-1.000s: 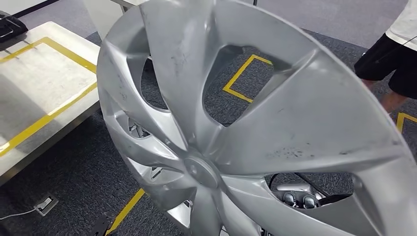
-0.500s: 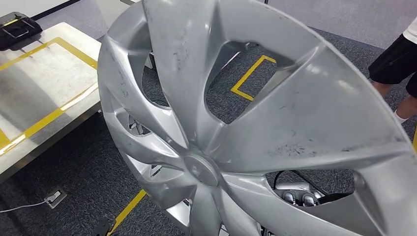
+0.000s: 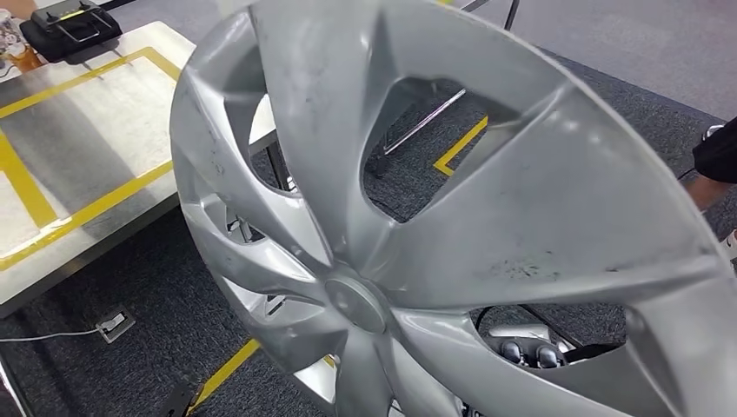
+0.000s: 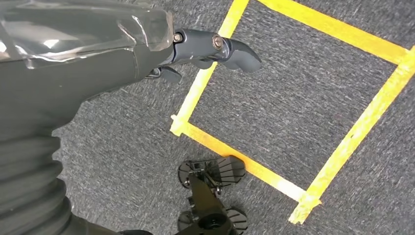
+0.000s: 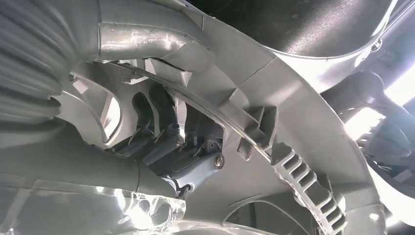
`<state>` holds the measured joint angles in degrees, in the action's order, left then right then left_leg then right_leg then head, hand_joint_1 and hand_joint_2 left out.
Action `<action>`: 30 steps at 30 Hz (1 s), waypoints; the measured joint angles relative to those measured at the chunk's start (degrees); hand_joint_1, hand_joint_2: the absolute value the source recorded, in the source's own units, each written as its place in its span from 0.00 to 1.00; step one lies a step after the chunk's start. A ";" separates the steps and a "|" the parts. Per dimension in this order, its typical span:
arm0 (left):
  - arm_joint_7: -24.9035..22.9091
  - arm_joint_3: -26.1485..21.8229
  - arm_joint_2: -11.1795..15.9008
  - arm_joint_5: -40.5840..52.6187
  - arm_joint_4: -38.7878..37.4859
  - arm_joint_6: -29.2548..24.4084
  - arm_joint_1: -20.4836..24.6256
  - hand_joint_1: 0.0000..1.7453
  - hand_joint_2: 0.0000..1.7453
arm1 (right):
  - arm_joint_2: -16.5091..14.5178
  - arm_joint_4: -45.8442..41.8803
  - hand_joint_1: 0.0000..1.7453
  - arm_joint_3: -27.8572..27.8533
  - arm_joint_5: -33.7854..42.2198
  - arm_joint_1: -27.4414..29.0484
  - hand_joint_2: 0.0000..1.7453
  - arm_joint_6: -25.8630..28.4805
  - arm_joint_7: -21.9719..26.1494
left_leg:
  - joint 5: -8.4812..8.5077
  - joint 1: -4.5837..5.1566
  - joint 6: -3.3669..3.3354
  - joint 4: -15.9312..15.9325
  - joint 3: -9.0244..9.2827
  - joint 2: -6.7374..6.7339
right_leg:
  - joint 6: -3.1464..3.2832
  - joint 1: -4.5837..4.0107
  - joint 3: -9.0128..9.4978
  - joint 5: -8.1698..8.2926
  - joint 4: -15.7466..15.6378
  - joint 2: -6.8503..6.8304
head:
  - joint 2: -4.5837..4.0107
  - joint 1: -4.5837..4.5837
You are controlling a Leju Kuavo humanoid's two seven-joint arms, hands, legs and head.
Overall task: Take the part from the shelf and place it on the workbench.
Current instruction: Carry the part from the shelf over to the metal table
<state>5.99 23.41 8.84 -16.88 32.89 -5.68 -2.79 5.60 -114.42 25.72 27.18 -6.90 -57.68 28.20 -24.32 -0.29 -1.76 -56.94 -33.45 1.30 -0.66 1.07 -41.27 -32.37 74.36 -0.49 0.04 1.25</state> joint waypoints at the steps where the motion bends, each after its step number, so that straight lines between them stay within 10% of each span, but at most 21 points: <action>1: -0.02 -0.01 -0.04 0.07 0.01 0.01 -0.02 0.00 1.00 | 0.03 0.00 0.71 -0.01 -0.02 0.04 1.00 0.00 0.01 | -0.02 -0.01 0.03 -0.04 0.02 0.46 | -0.41 0.07 0.07 0.67 -0.57 0.04 | 0.00 -0.01; 4: -0.15 -0.17 -0.17 0.41 0.08 0.13 -0.01 0.00 1.00 | 0.06 0.00 0.71 -0.02 -0.10 0.06 1.00 -0.01 0.09 | -0.38 0.02 0.55 -0.65 -0.12 1.80 | -1.43 0.39 4.69 5.09 -10.97 1.06 | 0.00 -0.03; 6: -0.22 -0.48 -0.19 0.57 0.14 0.17 -0.09 0.00 1.00 | 0.06 0.00 0.71 -0.02 -0.13 0.06 1.00 -0.02 0.11 | -0.70 0.10 1.22 -1.23 -0.54 2.39 | -0.84 0.31 6.56 6.50 -15.01 1.80 | 0.00 -0.02; 10: -0.25 -0.81 -0.08 0.64 0.15 0.17 -0.50 0.00 1.00 | -0.04 0.00 0.71 -0.01 -0.14 -0.10 1.00 -0.02 0.13 | -1.64 -0.21 2.43 -2.69 -1.37 1.74 | 0.75 0.32 6.78 6.81 -15.48 1.23 | 0.00 0.11; 14: -0.26 -1.00 -0.01 0.82 0.15 0.28 -0.39 0.00 1.00 | -0.22 0.01 0.71 0.04 -0.15 -0.20 1.00 -0.07 0.16 | -7.62 -0.57 3.46 -15.09 -7.24 -0.70 | 1.36 0.33 6.99 6.66 -15.55 0.18 | 0.00 0.52; 16: -0.26 -1.03 -0.03 0.95 0.15 0.45 -0.43 0.00 1.00 | -0.22 0.04 0.71 0.07 -0.19 -0.20 1.00 -0.09 0.17 | -7.51 -0.73 3.60 -17.17 -8.50 -0.94 | 1.37 0.30 7.02 6.61 -15.54 -0.39 | 0.00 0.52; 20: -0.26 -1.43 0.12 1.14 0.20 0.50 -0.34 0.00 1.00 | -0.24 0.07 0.71 0.08 -0.15 -0.36 1.00 -0.13 0.31 | -1.55 -0.47 2.86 -3.92 -2.02 -2.78 | 1.03 0.01 7.27 6.42 -15.52 -1.38 | 0.00 0.49; 25: -0.26 -2.07 0.16 1.28 0.32 0.51 -0.40 0.00 1.00 | -0.25 0.09 0.71 0.13 -0.10 -0.54 1.00 -0.17 0.52 | -0.89 -0.02 1.08 -0.96 -0.51 -2.07 | -0.26 0.02 7.32 5.80 -15.11 -2.04 | 0.00 0.37; 30: -0.26 -2.19 -0.03 1.28 0.39 0.60 -0.33 0.00 1.00 | -0.12 0.25 0.71 0.07 -0.08 -0.48 1.00 -0.17 0.66 | -0.31 -0.15 0.15 -0.41 -0.13 -0.19 | 0.22 0.10 0.34 -0.11 -0.64 -0.02 | 0.00 0.09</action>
<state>5.73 21.22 8.81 -15.61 33.29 -5.08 -3.13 5.48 -114.17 25.79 27.10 -7.38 -57.86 28.85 -24.63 -0.45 -1.61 -57.35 -33.58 1.11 -0.44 1.18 -40.93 -32.48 73.72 -0.51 0.04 1.34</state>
